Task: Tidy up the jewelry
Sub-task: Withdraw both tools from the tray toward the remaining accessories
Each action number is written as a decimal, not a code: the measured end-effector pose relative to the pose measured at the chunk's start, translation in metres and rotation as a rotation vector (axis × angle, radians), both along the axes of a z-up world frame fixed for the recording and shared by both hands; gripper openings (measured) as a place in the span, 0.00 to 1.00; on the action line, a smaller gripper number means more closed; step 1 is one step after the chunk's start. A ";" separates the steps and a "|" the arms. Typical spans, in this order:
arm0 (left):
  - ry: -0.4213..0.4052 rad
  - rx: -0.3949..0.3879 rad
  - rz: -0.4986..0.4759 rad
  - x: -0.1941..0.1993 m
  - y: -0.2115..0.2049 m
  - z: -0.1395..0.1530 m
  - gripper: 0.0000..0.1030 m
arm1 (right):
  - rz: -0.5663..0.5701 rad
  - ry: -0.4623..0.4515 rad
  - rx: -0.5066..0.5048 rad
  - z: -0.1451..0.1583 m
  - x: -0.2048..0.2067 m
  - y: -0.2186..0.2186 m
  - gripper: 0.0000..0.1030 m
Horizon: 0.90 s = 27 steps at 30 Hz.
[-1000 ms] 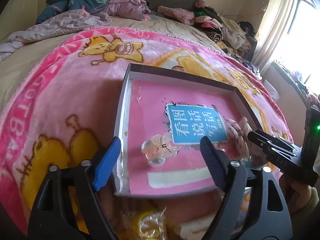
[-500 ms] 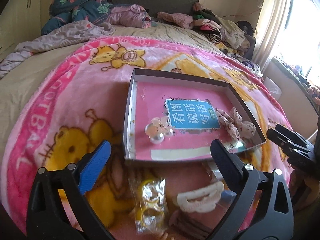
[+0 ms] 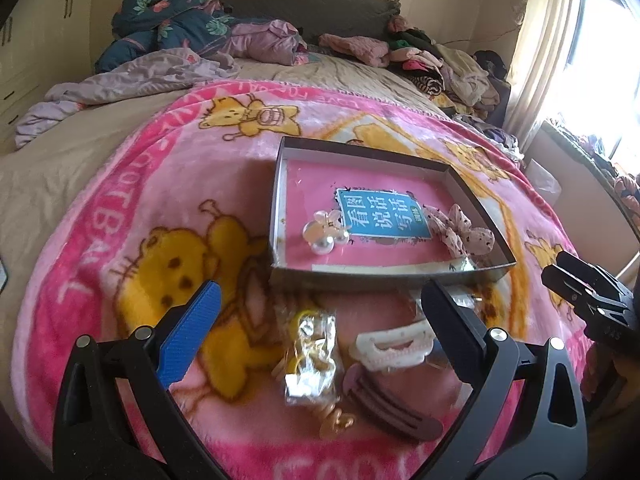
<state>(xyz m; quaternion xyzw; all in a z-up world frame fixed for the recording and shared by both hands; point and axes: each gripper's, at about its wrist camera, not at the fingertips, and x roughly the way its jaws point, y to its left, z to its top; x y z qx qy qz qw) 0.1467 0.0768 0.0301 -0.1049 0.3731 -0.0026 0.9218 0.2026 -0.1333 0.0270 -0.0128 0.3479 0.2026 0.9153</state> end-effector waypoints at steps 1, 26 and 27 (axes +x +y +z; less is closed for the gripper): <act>0.000 0.000 0.002 -0.003 0.000 0.000 0.89 | 0.005 0.000 -0.002 0.000 -0.003 0.001 0.82; 0.042 0.035 0.026 -0.052 0.000 -0.015 0.89 | 0.140 0.059 -0.039 -0.017 -0.051 0.030 0.82; 0.047 0.036 0.025 -0.054 0.000 -0.017 0.89 | 0.145 0.061 -0.041 -0.018 -0.051 0.031 0.82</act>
